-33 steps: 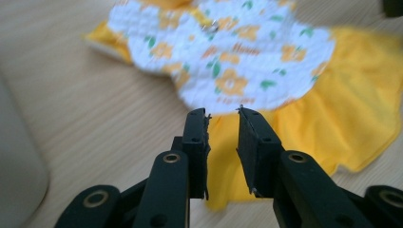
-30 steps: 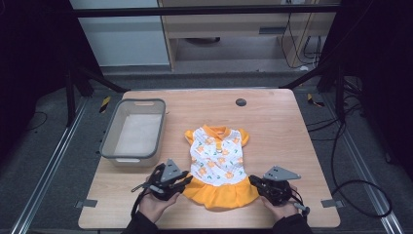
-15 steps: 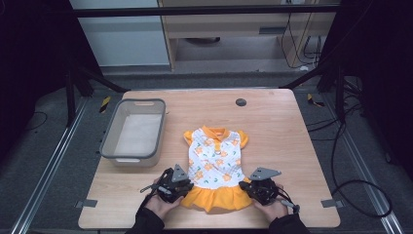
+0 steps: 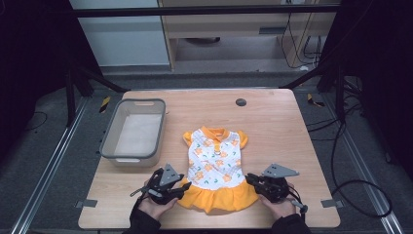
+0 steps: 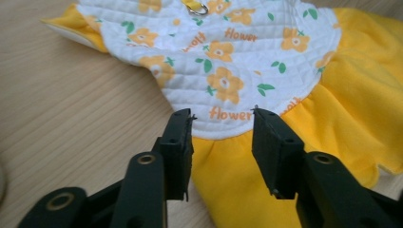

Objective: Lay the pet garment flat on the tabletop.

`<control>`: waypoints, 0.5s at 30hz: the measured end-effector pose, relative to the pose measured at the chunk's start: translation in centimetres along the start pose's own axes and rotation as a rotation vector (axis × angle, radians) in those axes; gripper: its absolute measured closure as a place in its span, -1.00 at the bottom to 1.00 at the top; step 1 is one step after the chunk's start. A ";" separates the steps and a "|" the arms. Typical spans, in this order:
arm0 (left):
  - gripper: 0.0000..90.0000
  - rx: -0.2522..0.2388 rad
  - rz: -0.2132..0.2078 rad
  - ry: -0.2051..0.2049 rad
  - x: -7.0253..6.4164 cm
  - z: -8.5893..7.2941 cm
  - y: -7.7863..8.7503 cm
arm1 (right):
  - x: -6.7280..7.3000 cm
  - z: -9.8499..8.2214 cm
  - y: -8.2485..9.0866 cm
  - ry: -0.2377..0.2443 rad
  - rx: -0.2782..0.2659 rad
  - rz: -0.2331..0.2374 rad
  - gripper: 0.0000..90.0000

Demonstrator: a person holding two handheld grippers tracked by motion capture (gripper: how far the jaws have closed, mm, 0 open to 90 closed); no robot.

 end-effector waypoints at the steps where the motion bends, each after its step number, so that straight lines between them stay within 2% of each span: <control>1: 0.24 -0.012 0.009 0.002 0.2 -0.1 0.4 | -0.3 0.1 0.3 -0.012 -0.010 -0.011 0.75; 6: 0.06 -0.030 0.033 0.029 1.4 -1.4 2.2 | -1.9 0.1 1.5 -0.024 -0.047 -0.082 0.51; 11: -0.14 -0.042 0.084 0.035 3.0 -2.7 3.6 | -3.6 -0.2 2.1 -0.048 -0.050 -0.143 0.31; 15: -0.25 -0.058 0.115 0.074 4.2 -3.8 4.6 | -4.8 -0.6 2.4 -0.077 -0.042 -0.184 0.15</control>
Point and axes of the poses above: each handheld gripper's, and its own axes: y roughly backward along the jaws, z roughly out of its top, x roughly to its left, the point moved 5 cm from there along -y, roughly forward along the jaws, and after that the axes turned 1 degree about y, right-handed, at the moved point
